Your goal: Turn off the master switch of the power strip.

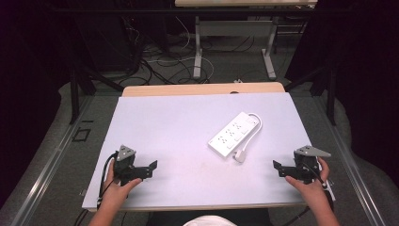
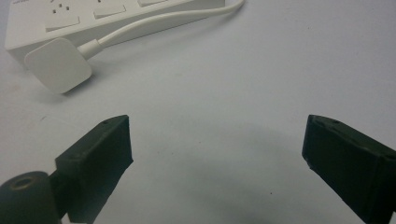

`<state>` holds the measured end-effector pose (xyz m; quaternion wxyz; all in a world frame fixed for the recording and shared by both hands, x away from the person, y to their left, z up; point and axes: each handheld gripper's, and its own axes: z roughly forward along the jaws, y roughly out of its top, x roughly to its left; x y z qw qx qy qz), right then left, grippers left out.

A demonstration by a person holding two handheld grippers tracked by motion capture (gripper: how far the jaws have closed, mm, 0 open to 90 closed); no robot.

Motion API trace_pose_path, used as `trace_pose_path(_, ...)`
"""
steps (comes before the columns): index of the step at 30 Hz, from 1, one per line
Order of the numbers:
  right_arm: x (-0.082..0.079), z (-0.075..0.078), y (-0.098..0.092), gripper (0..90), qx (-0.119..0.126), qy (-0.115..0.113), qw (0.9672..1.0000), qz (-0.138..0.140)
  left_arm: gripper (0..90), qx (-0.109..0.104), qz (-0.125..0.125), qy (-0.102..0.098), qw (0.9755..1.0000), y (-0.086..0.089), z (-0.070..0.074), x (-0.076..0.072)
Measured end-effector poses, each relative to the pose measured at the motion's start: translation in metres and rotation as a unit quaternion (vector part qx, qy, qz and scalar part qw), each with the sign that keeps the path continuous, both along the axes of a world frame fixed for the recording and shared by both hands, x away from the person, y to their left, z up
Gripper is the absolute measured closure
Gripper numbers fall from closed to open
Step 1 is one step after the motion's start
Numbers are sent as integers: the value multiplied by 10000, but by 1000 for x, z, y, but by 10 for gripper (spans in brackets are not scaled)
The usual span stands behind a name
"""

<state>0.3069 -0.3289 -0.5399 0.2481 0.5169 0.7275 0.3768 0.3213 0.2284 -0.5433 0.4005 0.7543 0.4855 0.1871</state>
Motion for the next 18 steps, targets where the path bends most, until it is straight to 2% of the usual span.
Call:
trace_pose_path(4,0,2,2,88,-35,48,10000,67,5,-29,-11,37,10000,0,-1,0)
trace_pose_path(5,0,1,3,89,-32,-51,10000,26,6,-41,28,-29,10000,-1,-2,0)
trace_pose_path(8,0,4,2,95,-80,-1,9999,101,6,-20,-15,25,10000,-1,-1,0)
trace_pose_path(12,-2,8,2,105,-73,27,9999,104,6,5,-20,22,10000,-1,0,-1)
trace_pose_path(13,-1,9,2,106,-83,-23,9999,98,5,-31,32,-44,10000,-1,-1,-1)
trace_pose_path(18,0,13,0,143,-141,46,9998,165,5,-28,-10,12,10000,0,-1,-1)
